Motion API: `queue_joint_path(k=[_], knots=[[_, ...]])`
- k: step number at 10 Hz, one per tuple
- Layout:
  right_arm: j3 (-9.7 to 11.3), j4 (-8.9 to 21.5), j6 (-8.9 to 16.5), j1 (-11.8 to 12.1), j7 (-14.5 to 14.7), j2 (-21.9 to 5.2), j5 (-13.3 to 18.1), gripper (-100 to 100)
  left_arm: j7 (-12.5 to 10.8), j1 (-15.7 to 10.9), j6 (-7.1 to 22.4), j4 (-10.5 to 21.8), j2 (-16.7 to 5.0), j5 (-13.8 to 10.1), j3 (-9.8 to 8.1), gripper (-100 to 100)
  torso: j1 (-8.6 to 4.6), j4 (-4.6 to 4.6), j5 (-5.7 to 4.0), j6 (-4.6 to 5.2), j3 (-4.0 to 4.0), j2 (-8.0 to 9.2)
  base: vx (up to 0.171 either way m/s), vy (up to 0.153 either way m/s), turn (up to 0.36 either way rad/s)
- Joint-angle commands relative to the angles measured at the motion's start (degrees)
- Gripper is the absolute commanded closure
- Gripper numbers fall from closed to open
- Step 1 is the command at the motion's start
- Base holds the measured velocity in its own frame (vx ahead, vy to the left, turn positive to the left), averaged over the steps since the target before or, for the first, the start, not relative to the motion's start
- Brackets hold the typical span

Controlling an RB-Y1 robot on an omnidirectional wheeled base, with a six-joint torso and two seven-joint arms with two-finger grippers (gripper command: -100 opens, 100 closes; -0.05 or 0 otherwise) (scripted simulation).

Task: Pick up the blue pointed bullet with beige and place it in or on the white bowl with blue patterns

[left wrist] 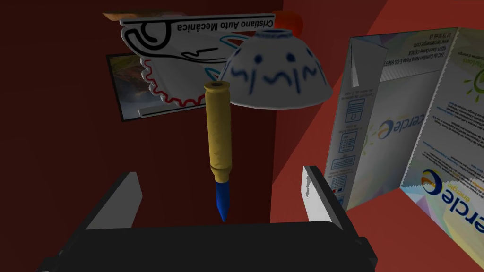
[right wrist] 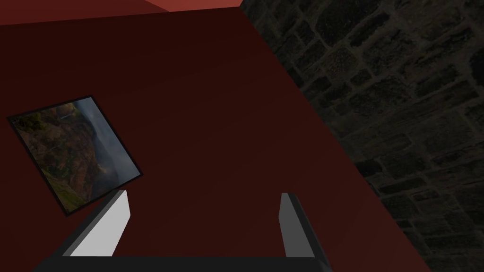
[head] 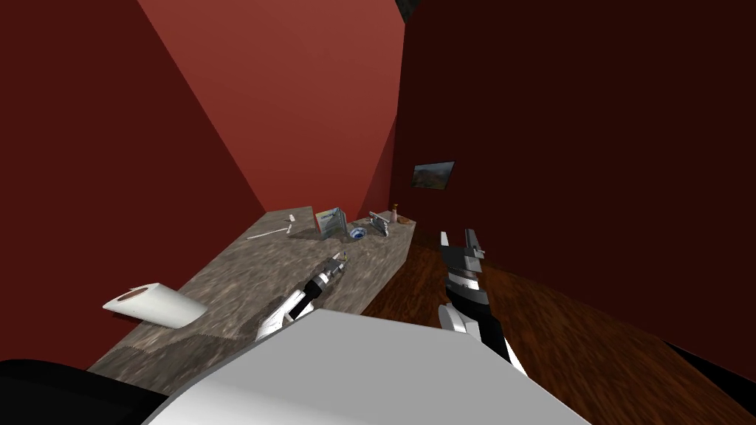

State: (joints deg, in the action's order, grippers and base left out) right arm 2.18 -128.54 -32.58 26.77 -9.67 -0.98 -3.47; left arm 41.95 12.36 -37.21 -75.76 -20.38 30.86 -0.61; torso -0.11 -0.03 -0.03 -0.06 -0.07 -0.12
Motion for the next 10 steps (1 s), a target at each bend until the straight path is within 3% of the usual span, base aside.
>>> queue_joint_path(k=[1, 2, 3, 4, 5, 9, 10], knots=[[0.0, 0.0, 0.0, 0.0, 0.0, 0.0, 0.0, 0, 0.0, 0.0, 0.0, 0.0, 0.0, 0.0, 0.0, 0, 0.0, 0.0, 0.0, 0.0, 0.0, 0.0, 0.0, 0.0, 0.0], [0.0, 0.0, 0.0, 0.0, 0.0, 0.0, 0.0, 0, -0.39, -1.61, 0.17, 1.89, -0.65, -0.61, -1.37, -100, 0.02, 0.01, 0.01, 0.0, 0.03, 0.05, -0.018, -0.032, -0.224], [0.01, 0.0, 0.0, -0.01, 0.0, 0.0, 0.0, 0, -0.63, -2.57, 0.26, 3.04, -1.05, -0.98, -2.19, -100, -0.06, 0.03, -0.01, 0.05, 0.06, 0.11, -0.026, -0.062, -0.24], [0.01, 0.0, 0.0, -0.01, 0.0, 0.01, 0.0, 0, -0.44, -2.12, 0.08, 2.52, -0.89, -0.77, -1.67, -100, -0.17, 0.04, -0.03, 0.03, 0.08, 0.14, -0.01, -0.028, -0.031], [0.0, 0.0, 0.0, 0.0, 0.0, 0.0, 0.0, 0, -0.54, -2.25, 0.09, 2.66, -0.95, -0.82, -1.78, 100, -0.08, 0.03, -0.02, -0.01, 0.08, 0.13, 0.0, 0.0, 0.0], [0.0, 0.0, 0.0, 0.0, 0.0, 0.0, 0.0, 0, -0.52, -2.23, 0.09, 2.64, -0.95, -0.81, -1.76, 100, 0.04, 0.02, 0.01, -0.01, 0.05, 0.09, 0.0, 0.0, 0.0], [0.0, 0.0, 0.0, 0.0, 0.0, 0.0, 0.0, 0, -0.53, -2.23, 0.09, 2.64, -0.95, -0.81, -1.76, 0, 0.04, 0.02, 0.01, -0.01, 0.05, 0.09, 0.0, 0.0, 0.0]])
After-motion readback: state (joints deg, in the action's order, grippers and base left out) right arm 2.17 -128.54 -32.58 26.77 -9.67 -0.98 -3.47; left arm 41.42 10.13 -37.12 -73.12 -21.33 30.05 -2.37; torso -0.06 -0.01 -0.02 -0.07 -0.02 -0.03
